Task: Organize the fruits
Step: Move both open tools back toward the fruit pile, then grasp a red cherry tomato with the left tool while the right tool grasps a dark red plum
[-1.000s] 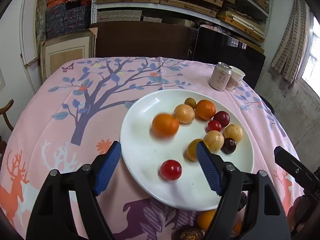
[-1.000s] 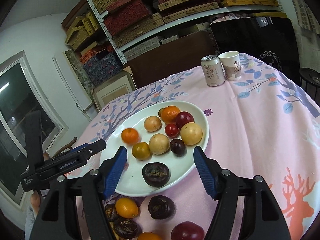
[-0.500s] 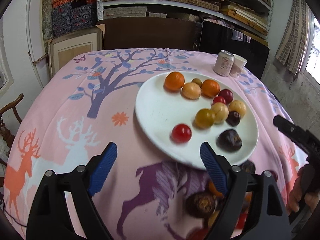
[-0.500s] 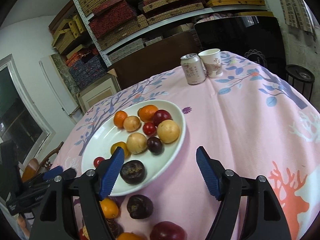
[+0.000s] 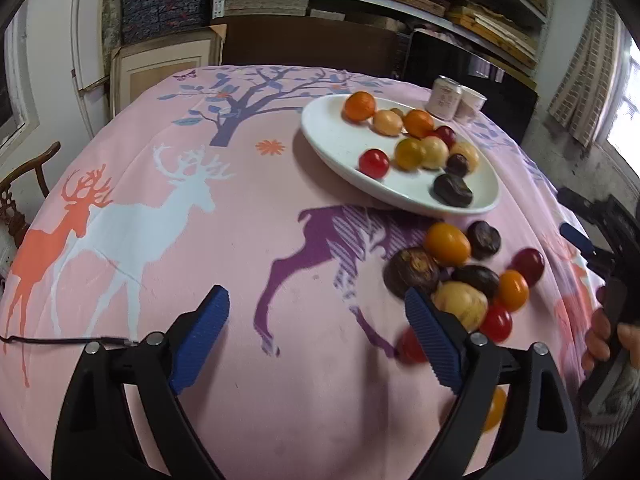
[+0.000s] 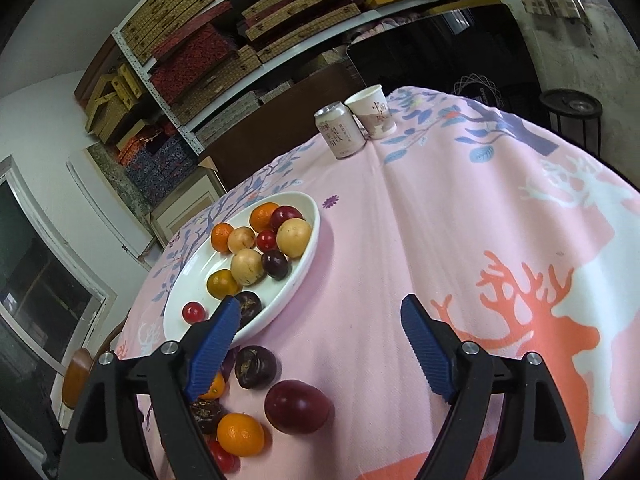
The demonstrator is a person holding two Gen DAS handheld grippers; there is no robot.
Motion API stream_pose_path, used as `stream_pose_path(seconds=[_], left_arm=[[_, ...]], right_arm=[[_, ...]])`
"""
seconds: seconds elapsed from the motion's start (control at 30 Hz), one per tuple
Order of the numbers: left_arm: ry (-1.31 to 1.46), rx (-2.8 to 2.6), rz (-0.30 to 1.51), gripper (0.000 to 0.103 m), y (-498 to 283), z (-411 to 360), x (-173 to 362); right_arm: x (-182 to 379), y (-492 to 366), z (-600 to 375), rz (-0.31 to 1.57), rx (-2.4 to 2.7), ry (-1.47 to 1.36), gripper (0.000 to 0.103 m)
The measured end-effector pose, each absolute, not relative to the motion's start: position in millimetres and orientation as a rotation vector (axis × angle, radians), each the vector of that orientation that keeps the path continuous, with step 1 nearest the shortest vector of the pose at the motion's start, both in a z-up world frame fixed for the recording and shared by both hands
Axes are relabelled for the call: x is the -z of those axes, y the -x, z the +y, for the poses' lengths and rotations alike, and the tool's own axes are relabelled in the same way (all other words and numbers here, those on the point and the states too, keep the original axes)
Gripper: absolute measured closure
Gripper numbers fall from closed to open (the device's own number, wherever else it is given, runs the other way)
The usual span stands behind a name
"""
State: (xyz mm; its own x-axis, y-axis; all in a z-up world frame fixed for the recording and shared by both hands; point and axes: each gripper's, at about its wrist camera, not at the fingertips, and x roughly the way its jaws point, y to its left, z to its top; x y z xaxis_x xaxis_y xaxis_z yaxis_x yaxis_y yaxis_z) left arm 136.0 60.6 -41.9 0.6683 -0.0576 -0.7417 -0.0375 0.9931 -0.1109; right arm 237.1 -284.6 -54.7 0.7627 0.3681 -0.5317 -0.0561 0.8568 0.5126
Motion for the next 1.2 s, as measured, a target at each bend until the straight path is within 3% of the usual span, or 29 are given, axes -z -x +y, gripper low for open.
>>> stream_pose_path(seconds=[0.47,0.53,0.67,0.83,1.2], left_arm=[[-0.045,0.121,0.872,0.015,-132.2,19.2,52.3],[-0.067,0.139,0.866,0.022,-131.7,13.4,52.5],[-0.086,0.192,0.890,0.046,-135.6,5.0,57.6],[-0.079,0.231,0.913,0.052,-140.5,1.4,61.7],[-0.074,0.298,0.915,0.075,-145.2,-4.3,62.9]], right_arm=[[62.5,-240.5,-290.4,0.704,-0.256,-0.560,0.019],[62.6,-240.6,-290.1,0.705,-0.256,-0.560,0.019],[62.2,-240.4,-289.9,0.705,-0.256,-0.559,0.019],[63.1,-240.6,-288.9,0.708,-0.259,-0.556,0.019],[64.2,-236.6,-286.5,0.725,-0.266,-0.539,0.019]])
